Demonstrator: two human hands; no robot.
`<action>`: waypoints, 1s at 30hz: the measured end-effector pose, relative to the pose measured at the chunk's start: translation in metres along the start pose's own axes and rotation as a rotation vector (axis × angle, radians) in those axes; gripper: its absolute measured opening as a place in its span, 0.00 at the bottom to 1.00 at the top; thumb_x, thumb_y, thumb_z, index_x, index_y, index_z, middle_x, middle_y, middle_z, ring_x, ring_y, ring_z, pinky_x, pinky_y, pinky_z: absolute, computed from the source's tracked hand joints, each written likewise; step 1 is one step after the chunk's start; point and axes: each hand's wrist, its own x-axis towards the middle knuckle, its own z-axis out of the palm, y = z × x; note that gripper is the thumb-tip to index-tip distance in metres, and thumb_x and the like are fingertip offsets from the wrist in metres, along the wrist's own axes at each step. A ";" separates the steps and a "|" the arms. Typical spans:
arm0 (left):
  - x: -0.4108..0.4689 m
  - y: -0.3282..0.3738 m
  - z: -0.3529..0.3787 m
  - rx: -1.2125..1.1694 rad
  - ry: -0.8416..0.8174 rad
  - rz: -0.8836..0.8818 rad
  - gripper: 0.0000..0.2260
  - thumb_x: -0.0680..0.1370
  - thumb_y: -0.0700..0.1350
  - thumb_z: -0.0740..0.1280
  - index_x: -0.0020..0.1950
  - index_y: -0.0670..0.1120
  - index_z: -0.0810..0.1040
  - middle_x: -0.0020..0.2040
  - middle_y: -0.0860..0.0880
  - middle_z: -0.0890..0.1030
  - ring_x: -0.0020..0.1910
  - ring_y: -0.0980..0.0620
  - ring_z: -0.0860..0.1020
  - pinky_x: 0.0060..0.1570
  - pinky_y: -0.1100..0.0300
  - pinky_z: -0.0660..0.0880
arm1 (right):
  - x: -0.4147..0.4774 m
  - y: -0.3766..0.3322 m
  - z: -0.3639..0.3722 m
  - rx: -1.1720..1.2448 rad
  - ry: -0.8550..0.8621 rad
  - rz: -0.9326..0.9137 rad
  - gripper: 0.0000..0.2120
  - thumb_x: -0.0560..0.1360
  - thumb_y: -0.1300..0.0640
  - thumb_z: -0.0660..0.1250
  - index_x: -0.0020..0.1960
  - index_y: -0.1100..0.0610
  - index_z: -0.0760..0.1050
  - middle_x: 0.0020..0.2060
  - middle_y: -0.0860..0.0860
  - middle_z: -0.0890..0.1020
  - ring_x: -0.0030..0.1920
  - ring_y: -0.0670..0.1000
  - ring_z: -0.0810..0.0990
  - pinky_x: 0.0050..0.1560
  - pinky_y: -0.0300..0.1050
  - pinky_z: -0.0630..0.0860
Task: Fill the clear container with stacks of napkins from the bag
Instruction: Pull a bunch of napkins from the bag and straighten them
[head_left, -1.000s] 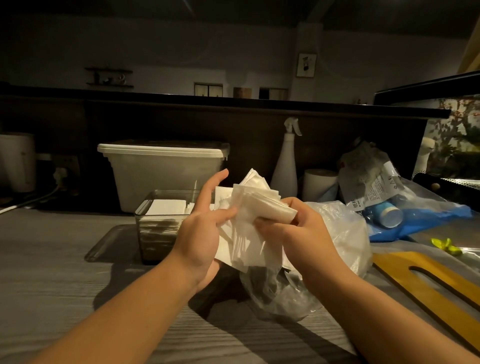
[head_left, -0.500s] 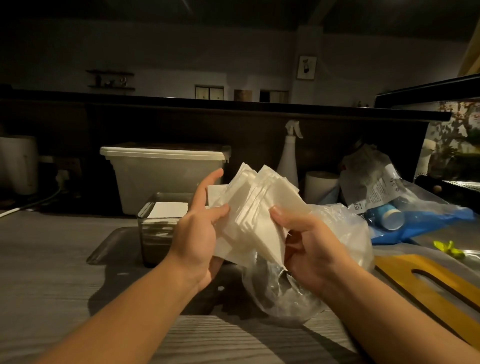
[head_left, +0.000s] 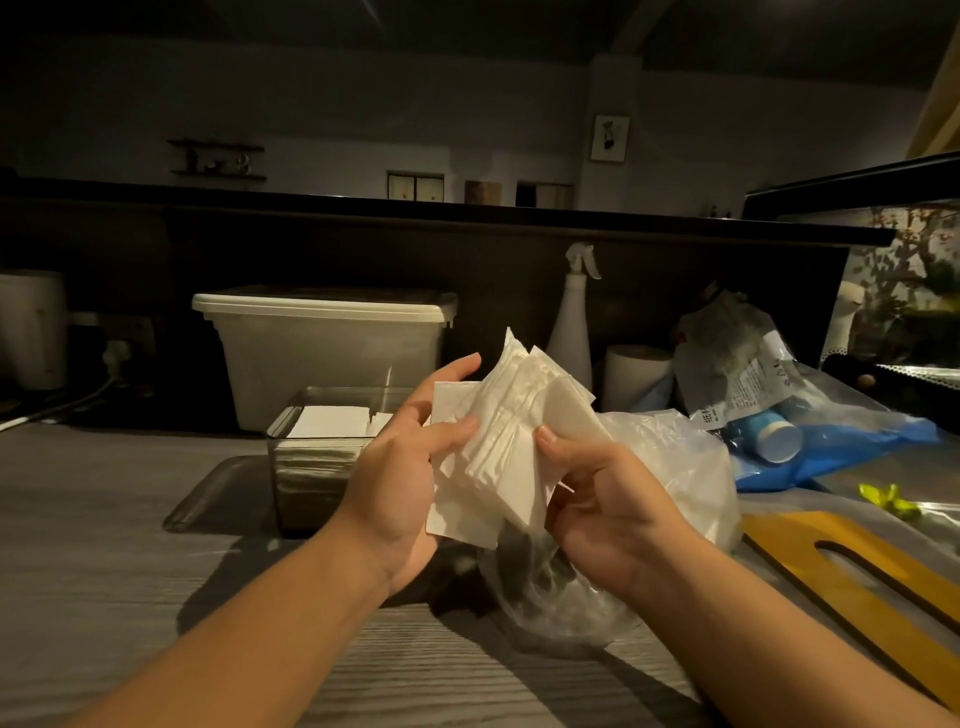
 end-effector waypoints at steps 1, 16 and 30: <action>0.000 0.000 0.000 -0.003 -0.002 0.000 0.18 0.74 0.45 0.65 0.58 0.65 0.80 0.54 0.53 0.85 0.52 0.47 0.84 0.50 0.44 0.82 | 0.001 -0.001 -0.001 0.011 -0.008 0.004 0.37 0.59 0.64 0.77 0.67 0.60 0.75 0.58 0.59 0.82 0.55 0.60 0.83 0.48 0.55 0.84; 0.003 0.006 -0.002 -0.031 0.036 -0.059 0.18 0.85 0.44 0.55 0.64 0.64 0.77 0.57 0.51 0.84 0.55 0.46 0.83 0.51 0.45 0.81 | 0.004 -0.012 -0.007 -0.052 0.029 -0.147 0.32 0.61 0.63 0.74 0.65 0.56 0.77 0.55 0.56 0.84 0.54 0.58 0.83 0.40 0.53 0.82; -0.002 0.005 0.000 0.152 -0.092 -0.146 0.43 0.72 0.20 0.58 0.70 0.66 0.70 0.57 0.50 0.83 0.57 0.43 0.81 0.57 0.39 0.79 | 0.005 -0.015 -0.008 -0.107 0.108 -0.218 0.22 0.71 0.68 0.71 0.64 0.59 0.77 0.55 0.57 0.83 0.49 0.58 0.84 0.34 0.51 0.81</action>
